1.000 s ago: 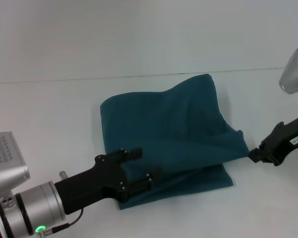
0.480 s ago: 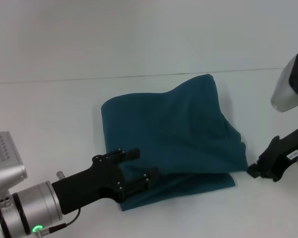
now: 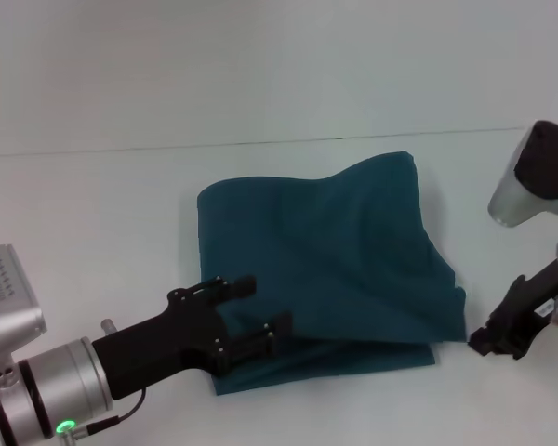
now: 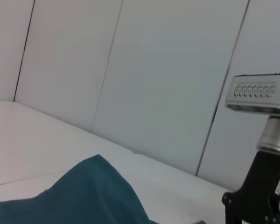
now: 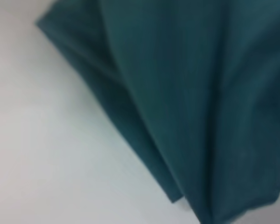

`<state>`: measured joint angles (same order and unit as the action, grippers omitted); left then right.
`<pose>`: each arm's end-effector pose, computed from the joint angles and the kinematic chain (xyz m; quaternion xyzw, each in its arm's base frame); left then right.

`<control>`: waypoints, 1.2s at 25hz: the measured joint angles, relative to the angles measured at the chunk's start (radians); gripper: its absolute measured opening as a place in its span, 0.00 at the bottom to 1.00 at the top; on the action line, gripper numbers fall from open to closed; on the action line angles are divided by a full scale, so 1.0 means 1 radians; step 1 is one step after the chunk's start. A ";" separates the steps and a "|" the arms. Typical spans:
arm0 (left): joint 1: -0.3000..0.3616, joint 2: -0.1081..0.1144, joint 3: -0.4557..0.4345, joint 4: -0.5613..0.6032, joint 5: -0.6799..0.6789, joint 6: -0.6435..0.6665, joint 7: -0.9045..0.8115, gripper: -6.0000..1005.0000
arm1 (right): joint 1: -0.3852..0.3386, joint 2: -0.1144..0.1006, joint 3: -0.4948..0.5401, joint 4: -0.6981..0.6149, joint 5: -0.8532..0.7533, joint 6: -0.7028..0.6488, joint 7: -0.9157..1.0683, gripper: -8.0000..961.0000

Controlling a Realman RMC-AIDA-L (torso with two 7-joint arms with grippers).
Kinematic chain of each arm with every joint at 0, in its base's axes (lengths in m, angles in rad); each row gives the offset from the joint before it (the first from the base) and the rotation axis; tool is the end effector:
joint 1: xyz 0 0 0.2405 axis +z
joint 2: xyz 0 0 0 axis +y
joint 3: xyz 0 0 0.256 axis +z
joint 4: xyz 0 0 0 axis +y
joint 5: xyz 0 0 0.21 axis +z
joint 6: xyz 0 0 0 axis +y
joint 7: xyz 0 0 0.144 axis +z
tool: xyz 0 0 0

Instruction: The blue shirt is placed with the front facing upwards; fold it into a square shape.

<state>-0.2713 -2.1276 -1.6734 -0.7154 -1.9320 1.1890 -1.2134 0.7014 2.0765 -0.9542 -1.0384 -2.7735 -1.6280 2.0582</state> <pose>-0.2353 0.2941 -0.0710 -0.9021 -0.2212 -0.3278 0.1729 0.2488 0.3623 0.0275 -0.9278 0.2947 -0.2012 0.1092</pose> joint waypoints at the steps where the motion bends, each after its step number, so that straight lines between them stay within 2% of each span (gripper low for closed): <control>1: 0.000 0.000 -0.001 0.000 0.004 0.000 0.000 0.72 | 0.000 0.000 0.000 0.000 0.000 0.000 0.000 0.01; 3: 0.001 0.001 -0.003 0.001 0.008 0.000 0.000 0.72 | 0.001 -0.006 0.026 -0.014 -0.002 -0.001 0.019 0.01; 8: 0.005 0.002 -0.025 -0.002 0.016 0.014 0.002 0.72 | 0.004 -0.009 0.112 -0.056 0.014 -0.063 0.019 0.14; 11: 0.008 -0.002 -0.053 -0.002 0.016 0.035 0.007 0.72 | 0.004 -0.024 0.149 -0.067 0.054 -0.088 0.021 0.21; 14: 0.009 -0.007 -0.072 -0.002 0.016 0.041 0.011 0.72 | -0.001 -0.038 0.249 -0.072 0.169 -0.056 0.016 0.32; 16: 0.009 -0.009 -0.078 -0.001 0.016 0.042 0.014 0.72 | -0.018 -0.043 0.318 -0.062 0.310 -0.002 -0.011 0.39; 18: 0.009 -0.011 -0.080 -0.001 0.016 0.043 0.017 0.72 | -0.048 -0.037 0.350 -0.046 0.465 0.062 -0.089 0.43; 21: 0.009 -0.015 -0.085 -0.001 0.016 0.048 0.022 0.72 | -0.123 0.008 0.346 0.015 0.694 0.213 -0.360 0.44; 22: 0.009 -0.018 -0.089 -0.001 0.016 0.051 0.026 0.72 | -0.139 0.016 0.335 0.058 0.759 0.249 -0.455 0.44; 26: 0.013 -0.029 -0.103 0.000 0.016 0.053 0.046 0.72 | -0.151 0.013 0.308 0.384 1.043 0.397 -0.876 0.24; 30: 0.013 -0.032 -0.104 0.003 0.016 0.053 0.050 0.72 | -0.111 0.016 0.307 0.589 1.113 0.499 -1.136 0.10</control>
<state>-0.2580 -2.1592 -1.7778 -0.7123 -1.9159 1.2424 -1.1631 0.5900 2.0923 -0.6473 -0.4495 -1.6606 -1.1288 0.9222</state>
